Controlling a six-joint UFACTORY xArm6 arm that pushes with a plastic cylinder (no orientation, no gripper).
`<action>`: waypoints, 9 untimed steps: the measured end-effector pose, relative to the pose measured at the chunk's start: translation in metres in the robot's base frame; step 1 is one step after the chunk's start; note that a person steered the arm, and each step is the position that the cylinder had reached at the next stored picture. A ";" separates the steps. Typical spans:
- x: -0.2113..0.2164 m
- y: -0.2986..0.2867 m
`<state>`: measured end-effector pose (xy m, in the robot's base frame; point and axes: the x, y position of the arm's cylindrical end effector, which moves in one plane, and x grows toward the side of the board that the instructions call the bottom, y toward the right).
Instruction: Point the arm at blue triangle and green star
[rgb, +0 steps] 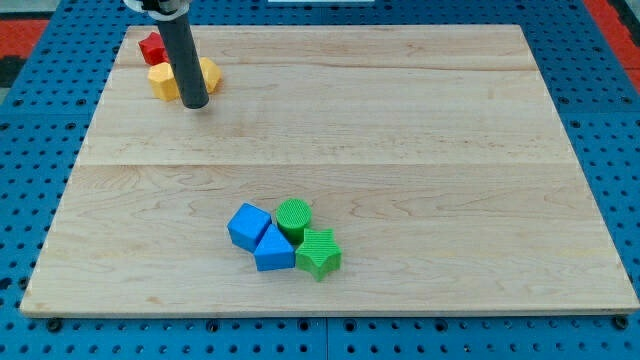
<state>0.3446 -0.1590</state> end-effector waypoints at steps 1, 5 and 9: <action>0.000 0.000; 0.012 0.000; 0.057 0.021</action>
<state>0.4020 -0.1382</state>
